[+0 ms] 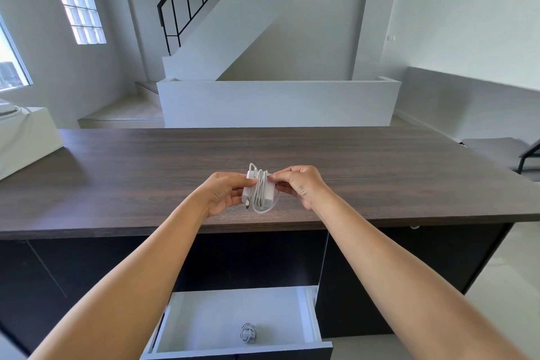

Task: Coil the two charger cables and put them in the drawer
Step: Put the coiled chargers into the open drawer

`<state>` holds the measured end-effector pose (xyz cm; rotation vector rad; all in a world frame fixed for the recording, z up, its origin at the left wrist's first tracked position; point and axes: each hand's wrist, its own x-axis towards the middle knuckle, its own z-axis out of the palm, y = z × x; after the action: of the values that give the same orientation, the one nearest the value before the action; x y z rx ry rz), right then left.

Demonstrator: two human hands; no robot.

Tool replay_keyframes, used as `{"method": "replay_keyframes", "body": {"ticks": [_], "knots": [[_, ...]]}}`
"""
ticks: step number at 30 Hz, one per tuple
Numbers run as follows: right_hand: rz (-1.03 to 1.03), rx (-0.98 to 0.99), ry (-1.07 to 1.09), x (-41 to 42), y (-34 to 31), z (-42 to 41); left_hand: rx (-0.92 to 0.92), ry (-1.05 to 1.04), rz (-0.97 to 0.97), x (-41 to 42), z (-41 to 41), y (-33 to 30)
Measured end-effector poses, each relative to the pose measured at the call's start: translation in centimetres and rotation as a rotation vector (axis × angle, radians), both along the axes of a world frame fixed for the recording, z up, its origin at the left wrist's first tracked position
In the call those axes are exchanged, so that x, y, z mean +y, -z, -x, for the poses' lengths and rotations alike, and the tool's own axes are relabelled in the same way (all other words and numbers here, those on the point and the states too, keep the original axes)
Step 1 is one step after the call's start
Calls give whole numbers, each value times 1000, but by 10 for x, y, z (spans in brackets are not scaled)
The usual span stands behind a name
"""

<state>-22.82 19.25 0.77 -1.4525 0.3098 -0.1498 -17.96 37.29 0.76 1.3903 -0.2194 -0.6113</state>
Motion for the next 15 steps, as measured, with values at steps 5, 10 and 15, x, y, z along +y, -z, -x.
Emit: {"method": "replay_keyframes", "body": {"ticks": [5,10,15], "knots": [[120,-22,18,7,0,1,0,-22,-33,-1,-1,1],[114,-31,-10,7,0,1,39,-59,22,1,0,5],[204,-49,23,9,1,4,111,-113,40,-2,1,9]]}}
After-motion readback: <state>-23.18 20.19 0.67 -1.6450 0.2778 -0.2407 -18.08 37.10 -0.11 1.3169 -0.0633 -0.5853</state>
